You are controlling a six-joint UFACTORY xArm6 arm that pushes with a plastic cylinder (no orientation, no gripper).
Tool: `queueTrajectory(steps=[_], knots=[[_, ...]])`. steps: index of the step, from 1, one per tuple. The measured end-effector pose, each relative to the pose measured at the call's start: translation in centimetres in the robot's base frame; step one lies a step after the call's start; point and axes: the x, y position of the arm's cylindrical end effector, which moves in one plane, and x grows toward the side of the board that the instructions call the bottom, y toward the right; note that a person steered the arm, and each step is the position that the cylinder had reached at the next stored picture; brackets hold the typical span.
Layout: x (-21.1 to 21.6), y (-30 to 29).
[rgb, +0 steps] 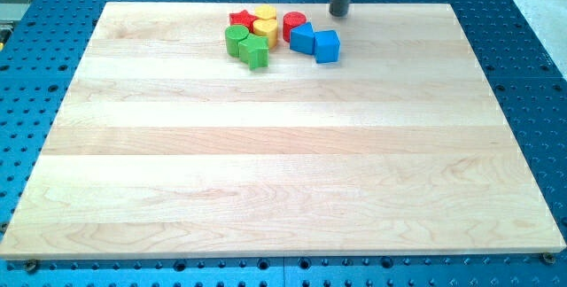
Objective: Place the blue cube at the bottom right of the blue triangle
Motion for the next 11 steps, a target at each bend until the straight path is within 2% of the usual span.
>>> queueTrajectory(steps=[1, 3, 6, 9, 11], knots=[[3.4, -0.6], [4.5, -0.6], [10.7, -0.6], [13.7, -0.4], [19.8, 0.3]])
